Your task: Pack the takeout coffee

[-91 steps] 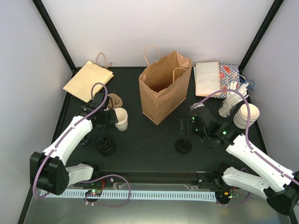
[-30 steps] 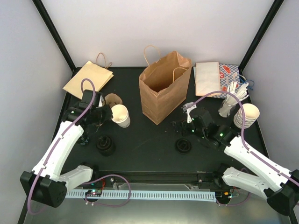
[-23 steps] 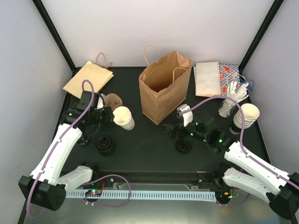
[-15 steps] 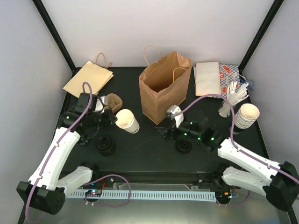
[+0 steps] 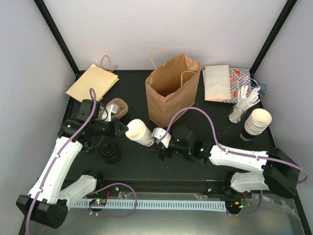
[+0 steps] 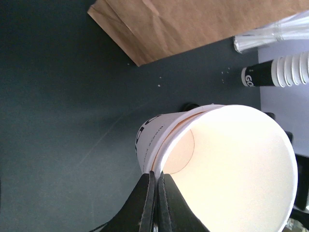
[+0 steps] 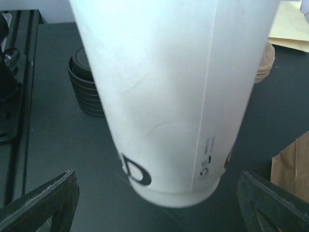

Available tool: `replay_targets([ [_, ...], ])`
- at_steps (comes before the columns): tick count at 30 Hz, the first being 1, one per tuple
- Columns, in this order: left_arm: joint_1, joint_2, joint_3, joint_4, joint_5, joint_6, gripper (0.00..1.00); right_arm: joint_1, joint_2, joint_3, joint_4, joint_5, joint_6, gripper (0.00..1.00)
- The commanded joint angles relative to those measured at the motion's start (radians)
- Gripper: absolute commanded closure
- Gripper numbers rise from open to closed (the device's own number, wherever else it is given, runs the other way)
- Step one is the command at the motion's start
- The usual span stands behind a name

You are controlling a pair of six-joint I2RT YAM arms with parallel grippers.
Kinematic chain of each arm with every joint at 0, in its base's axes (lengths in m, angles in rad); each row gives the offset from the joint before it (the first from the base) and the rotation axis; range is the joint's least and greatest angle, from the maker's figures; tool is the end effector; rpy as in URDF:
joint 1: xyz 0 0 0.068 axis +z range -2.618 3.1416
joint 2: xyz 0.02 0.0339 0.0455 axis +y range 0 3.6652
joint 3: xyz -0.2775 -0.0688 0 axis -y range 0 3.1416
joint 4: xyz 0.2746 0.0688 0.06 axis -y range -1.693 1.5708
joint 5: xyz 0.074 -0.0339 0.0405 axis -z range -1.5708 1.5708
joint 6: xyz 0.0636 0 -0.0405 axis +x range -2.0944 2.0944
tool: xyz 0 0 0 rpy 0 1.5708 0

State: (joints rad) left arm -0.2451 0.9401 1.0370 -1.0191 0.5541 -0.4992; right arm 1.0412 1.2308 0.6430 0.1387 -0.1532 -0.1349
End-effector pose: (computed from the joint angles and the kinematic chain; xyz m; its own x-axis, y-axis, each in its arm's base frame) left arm 0.1871 -0.0813 0.3218 -0.9252 -0.1882 -0.3296 0.0818 0.7491 -0.6573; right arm 0.1495 0.2746 0.2134 -0.0933 -0.4225 -0.9016 -0.9435 0.3268 -0.0555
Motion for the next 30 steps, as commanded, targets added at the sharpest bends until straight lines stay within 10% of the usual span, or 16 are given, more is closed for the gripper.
replay_targets([
  [1,0.003,-0.003,0.000,-0.017,0.110,0.033,0.98,0.021,0.042,0.030,0.098,0.069,-0.074,0.10],
  [30,0.007,0.032,0.073,0.007,0.215,0.036,0.98,0.033,-0.017,-0.138,0.119,0.208,-0.142,0.39],
])
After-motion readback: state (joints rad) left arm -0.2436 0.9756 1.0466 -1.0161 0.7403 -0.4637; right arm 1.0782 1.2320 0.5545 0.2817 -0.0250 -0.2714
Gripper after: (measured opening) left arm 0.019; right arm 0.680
